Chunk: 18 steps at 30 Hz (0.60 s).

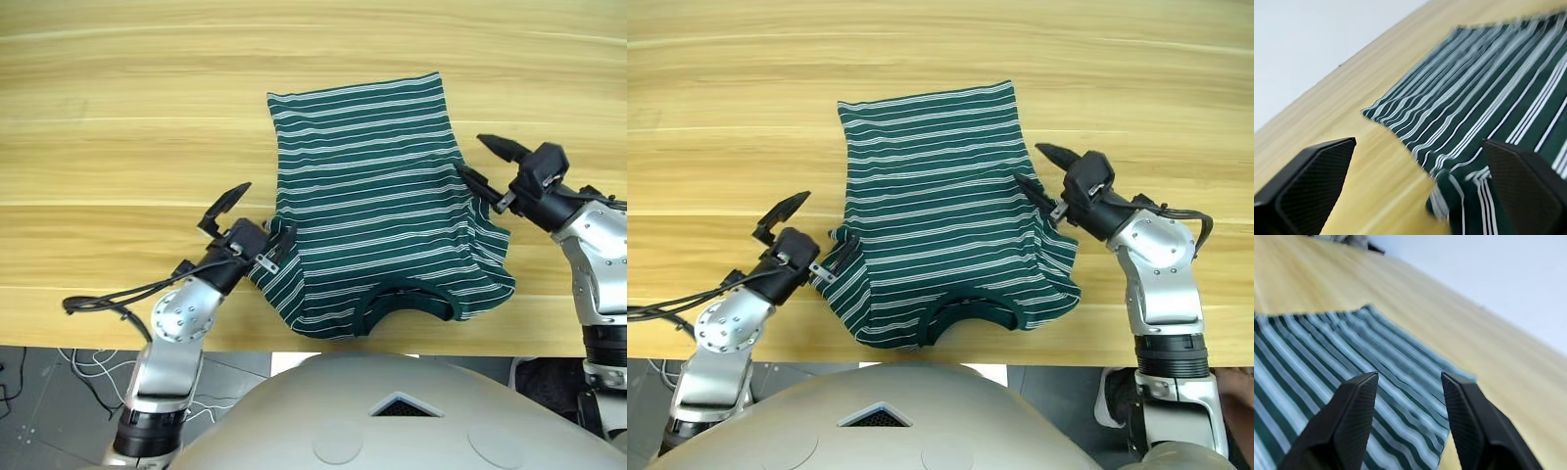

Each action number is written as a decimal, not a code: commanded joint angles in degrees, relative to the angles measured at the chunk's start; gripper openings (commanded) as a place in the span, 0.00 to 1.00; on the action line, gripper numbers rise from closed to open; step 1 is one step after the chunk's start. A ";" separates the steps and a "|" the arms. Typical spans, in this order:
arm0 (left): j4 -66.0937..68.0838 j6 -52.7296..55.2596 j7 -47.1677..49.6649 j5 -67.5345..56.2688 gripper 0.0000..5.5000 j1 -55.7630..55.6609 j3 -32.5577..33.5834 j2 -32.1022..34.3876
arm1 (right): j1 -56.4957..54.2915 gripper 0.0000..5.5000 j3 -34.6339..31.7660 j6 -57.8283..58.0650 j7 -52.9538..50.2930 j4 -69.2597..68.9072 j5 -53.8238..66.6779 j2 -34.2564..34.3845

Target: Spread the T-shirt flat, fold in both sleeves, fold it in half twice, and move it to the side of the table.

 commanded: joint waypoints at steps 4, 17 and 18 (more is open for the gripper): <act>6.01 -0.84 -2.89 7.06 0.86 -7.55 -6.77 2.09 | -2.09 0.44 -2.06 -1.52 -2.26 -3.06 -1.04 2.71; 11.11 -2.81 -4.27 6.94 0.86 -9.66 -4.07 4.44 | -7.37 0.44 -9.10 2.10 -10.46 -9.23 1.19 6.03; 11.51 -2.92 -4.25 6.97 0.86 -9.59 -2.98 5.24 | -7.68 0.44 -9.54 2.27 -11.06 -9.31 1.35 6.42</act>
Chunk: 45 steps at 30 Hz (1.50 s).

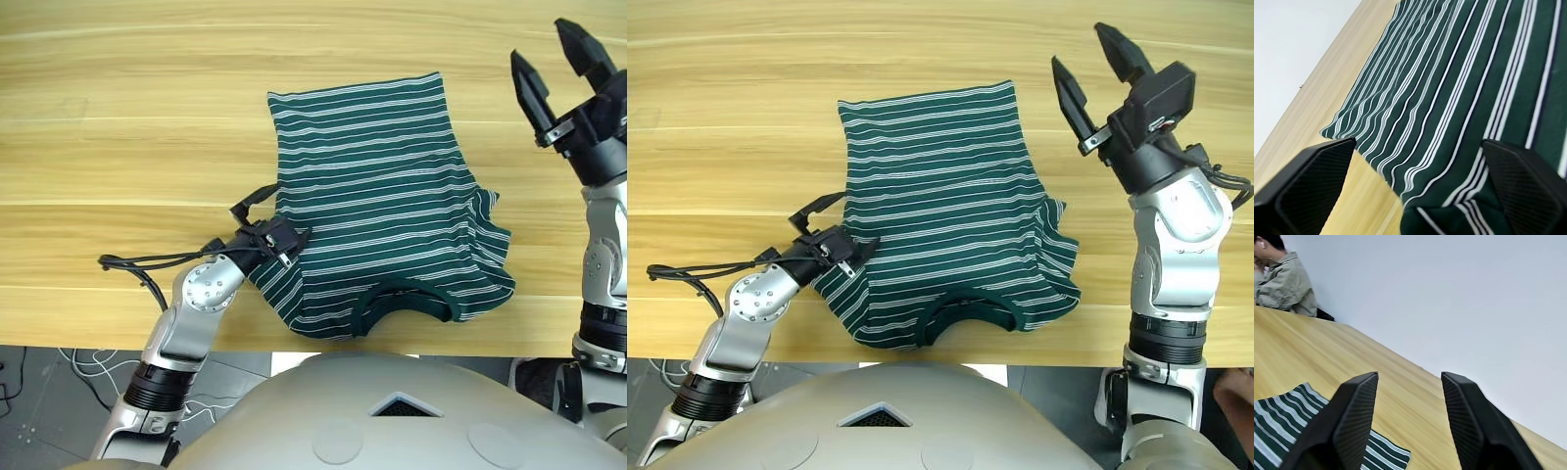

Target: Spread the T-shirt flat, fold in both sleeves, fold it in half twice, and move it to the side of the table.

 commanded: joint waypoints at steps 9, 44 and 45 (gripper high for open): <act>8.46 -2.63 1.12 0.50 0.86 -0.88 8.87 6.83 | -3.11 0.44 -2.72 1.59 -3.61 -1.59 0.19 2.40; -14.95 32.08 14.18 -85.54 0.86 17.51 48.67 -13.99 | 2.02 0.44 -2.94 -1.15 -4.50 0.72 -1.70 5.13; -14.68 32.82 15.67 -90.16 0.86 20.87 48.93 -16.18 | 1.86 0.44 -3.09 -1.14 -4.58 0.88 -1.76 5.04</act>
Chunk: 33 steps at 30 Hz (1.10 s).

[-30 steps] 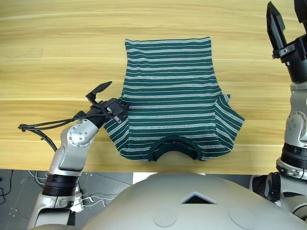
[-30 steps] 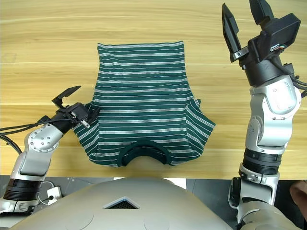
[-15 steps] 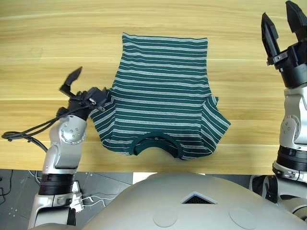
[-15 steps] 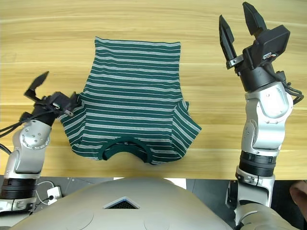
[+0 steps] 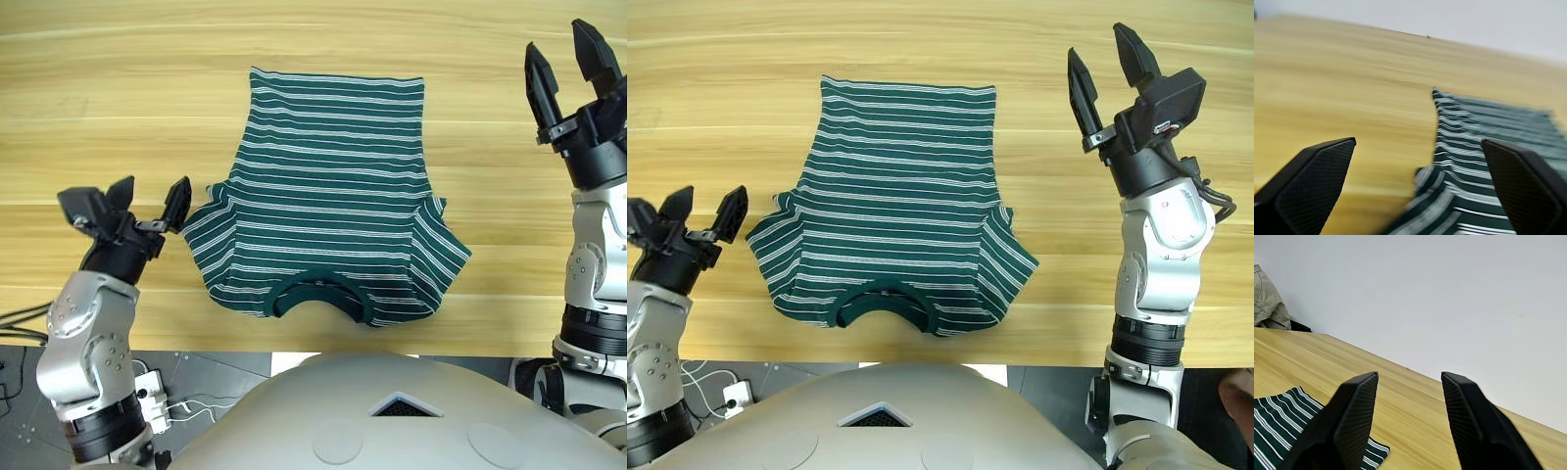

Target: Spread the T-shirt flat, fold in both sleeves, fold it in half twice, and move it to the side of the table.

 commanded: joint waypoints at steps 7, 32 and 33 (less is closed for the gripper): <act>0.75 9.30 16.05 -28.59 0.86 16.61 2.24 -11.28 | 1.09 0.44 -2.53 0.51 -1.99 -1.71 -1.01 -0.01; 10.02 7.82 18.90 -14.10 0.86 5.22 -5.39 -7.37 | 2.76 0.44 -2.18 -0.22 -2.61 -1.96 -1.63 1.32; 10.41 7.84 19.03 -13.70 0.86 4.66 -5.43 -7.19 | 2.76 0.44 -2.23 -0.31 -2.60 -1.87 -1.64 1.35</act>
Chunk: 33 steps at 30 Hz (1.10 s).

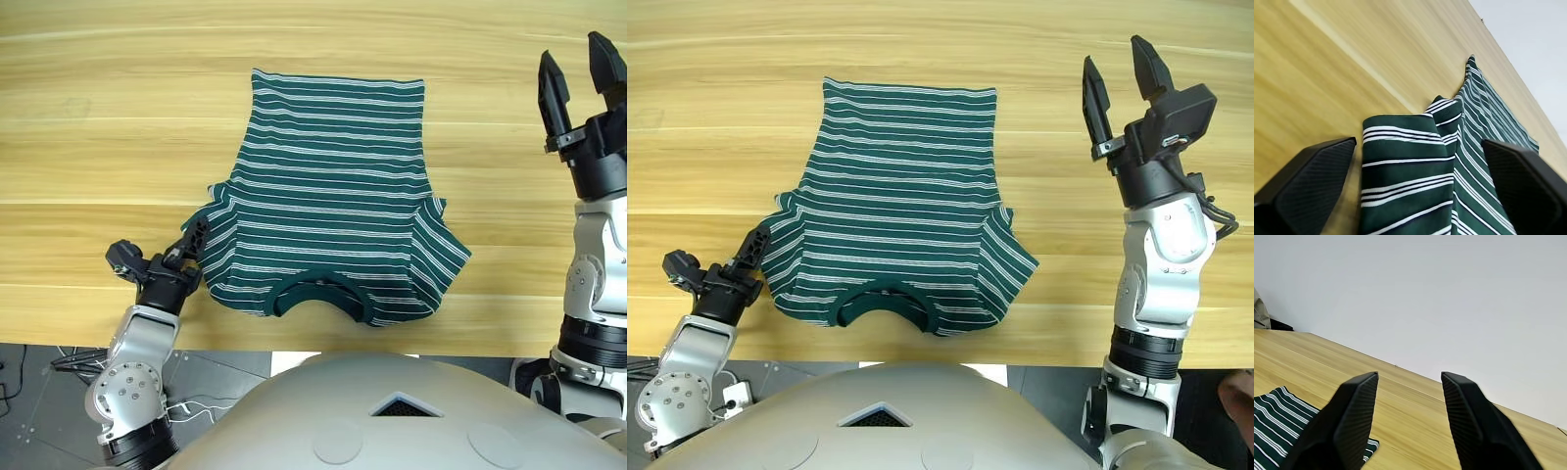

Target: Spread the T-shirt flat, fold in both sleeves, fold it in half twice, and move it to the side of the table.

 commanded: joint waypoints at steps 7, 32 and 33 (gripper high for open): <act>7.77 3.11 3.46 7.19 0.86 -3.93 -2.11 0.15 | -1.28 0.44 -0.32 -0.92 0.75 1.30 -0.21 -0.39; 8.14 1.86 0.42 13.41 0.14 -5.25 -2.13 -1.72 | -2.81 0.44 0.83 -0.65 0.74 1.93 -1.11 -0.12; 8.16 1.79 0.27 13.41 0.12 -5.27 -2.02 -1.73 | -2.49 0.44 0.84 -0.62 0.72 1.78 -1.17 -0.07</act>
